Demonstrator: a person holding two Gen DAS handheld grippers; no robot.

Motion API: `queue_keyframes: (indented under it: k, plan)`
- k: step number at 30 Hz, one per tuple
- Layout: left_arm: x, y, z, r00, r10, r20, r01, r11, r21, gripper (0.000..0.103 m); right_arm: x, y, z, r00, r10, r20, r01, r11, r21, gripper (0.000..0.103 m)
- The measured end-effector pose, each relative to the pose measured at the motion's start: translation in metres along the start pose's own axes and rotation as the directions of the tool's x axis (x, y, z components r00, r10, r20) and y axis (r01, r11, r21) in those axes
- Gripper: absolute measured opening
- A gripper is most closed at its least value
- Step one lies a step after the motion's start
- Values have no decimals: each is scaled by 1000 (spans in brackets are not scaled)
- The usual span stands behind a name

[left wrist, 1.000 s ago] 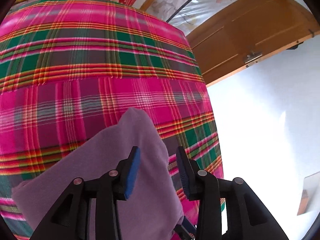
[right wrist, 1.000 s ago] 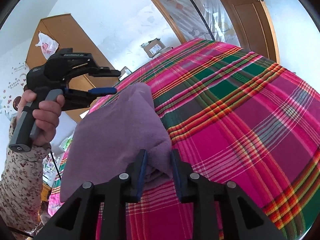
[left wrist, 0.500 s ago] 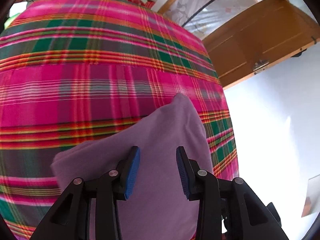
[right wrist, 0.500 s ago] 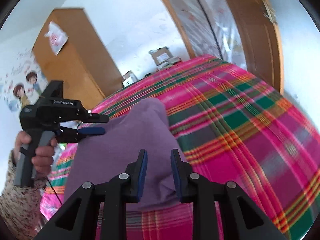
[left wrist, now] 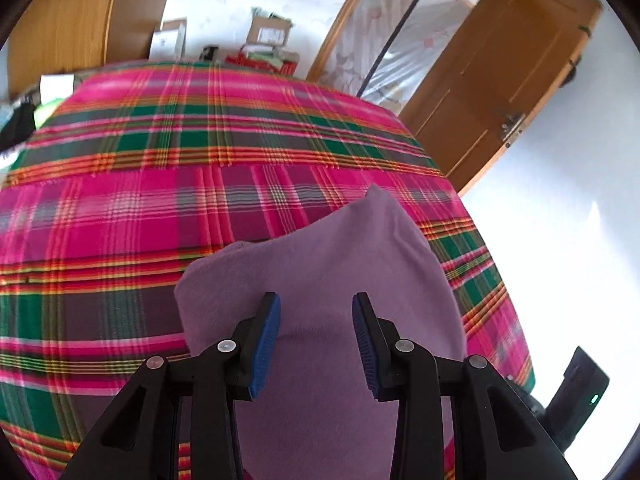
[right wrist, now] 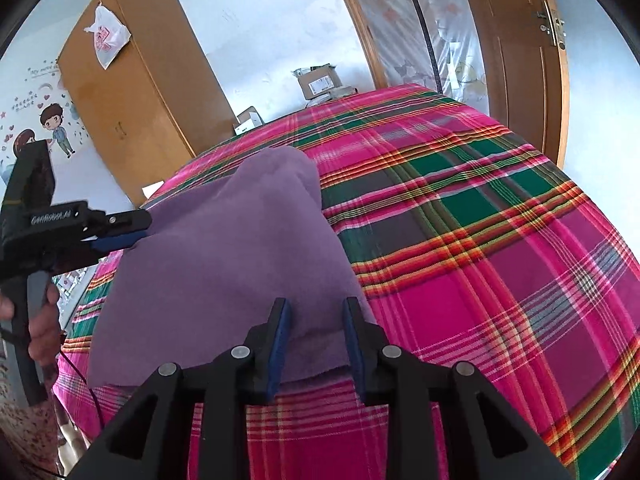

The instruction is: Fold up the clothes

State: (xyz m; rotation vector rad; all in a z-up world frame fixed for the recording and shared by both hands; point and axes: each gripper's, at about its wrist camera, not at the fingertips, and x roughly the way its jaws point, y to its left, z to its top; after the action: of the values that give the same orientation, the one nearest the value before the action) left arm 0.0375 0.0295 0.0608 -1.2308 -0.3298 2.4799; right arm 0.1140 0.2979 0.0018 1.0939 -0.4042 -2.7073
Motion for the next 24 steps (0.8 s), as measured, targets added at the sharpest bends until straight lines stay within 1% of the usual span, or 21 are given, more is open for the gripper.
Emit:
queue_keyframes:
  k: [3,5,7,9,10,12,15,18,24]
  plan:
    - [-1,-7,-8,998,44,39,-47,997,59,39,0,2,0,1000,-11,0,11,1000,-1,28]
    - [-2,-11,-13,995,80,62,-85,992,91,39,-1,6,2,999,-36,-1,36,999,-2,29]
    - [-2,-15,-20,990,116,79,-126,984,128,39,-5,14,4,998,-63,19,64,998,-15,30]
    - [-4,-16,-25,986,132,98,-145,980,135,39,-5,22,7,997,-66,38,67,997,-43,30]
    - [-4,-15,-26,983,143,114,-158,978,134,39,-3,25,7,997,-65,35,66,997,-50,31]
    - [-3,-15,-31,979,162,121,-179,973,145,39,0,30,7,998,-63,29,65,996,-65,32]
    - [-3,-14,-36,976,168,136,-189,969,161,39,6,33,2,997,-74,17,75,995,-71,33]
    - [-3,-11,-39,978,161,137,-180,973,146,39,6,29,-2,997,-75,23,76,995,-59,36]
    - [1,-17,-43,972,185,147,-210,961,180,39,6,27,-6,997,-70,32,71,997,-38,37]
